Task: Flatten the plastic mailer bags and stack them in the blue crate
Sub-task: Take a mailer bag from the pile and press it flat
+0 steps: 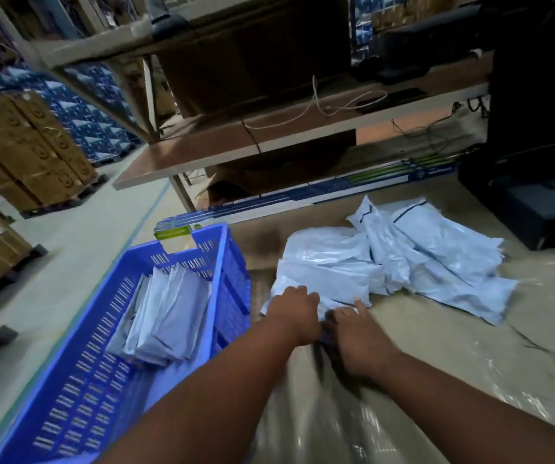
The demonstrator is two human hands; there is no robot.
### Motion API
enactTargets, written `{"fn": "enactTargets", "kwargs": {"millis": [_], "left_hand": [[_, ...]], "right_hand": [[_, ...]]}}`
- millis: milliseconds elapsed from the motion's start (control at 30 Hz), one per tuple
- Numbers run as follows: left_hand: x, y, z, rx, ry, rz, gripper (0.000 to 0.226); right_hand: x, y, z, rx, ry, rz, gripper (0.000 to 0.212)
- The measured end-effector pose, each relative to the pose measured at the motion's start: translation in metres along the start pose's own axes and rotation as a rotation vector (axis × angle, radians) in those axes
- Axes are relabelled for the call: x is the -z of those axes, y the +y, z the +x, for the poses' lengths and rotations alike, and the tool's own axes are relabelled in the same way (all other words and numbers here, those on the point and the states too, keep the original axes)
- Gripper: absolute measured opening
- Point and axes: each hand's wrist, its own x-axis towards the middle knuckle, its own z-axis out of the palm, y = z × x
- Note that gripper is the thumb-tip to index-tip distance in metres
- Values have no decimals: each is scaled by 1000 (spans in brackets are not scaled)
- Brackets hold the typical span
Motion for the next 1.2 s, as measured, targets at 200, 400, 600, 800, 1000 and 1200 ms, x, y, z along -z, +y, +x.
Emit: {"fn": "enactTargets", "kwargs": {"millis": [200, 400, 600, 800, 1000, 1200], "left_hand": [[-60, 24, -32, -82, 1, -22, 101], [-115, 79, -71, -141, 34, -91, 83], [-127, 124, -69, -112, 189, -155, 74], [-136, 156, -56, -89, 270, -214, 68], [-137, 156, -44, -16, 228, -170, 71], [-139, 161, -52, 12, 239, -186, 71]], "right_hand": [[27, 41, -67, 161, -84, 203, 38], [42, 97, -149, 133, 10, 285, 38], [46, 121, -174, 35, 100, 258, 27], [17, 103, -145, 10, -133, 38, 64], [-5, 112, -138, -2, -142, -17, 70], [-2, 114, -141, 29, -170, -16, 70]]}}
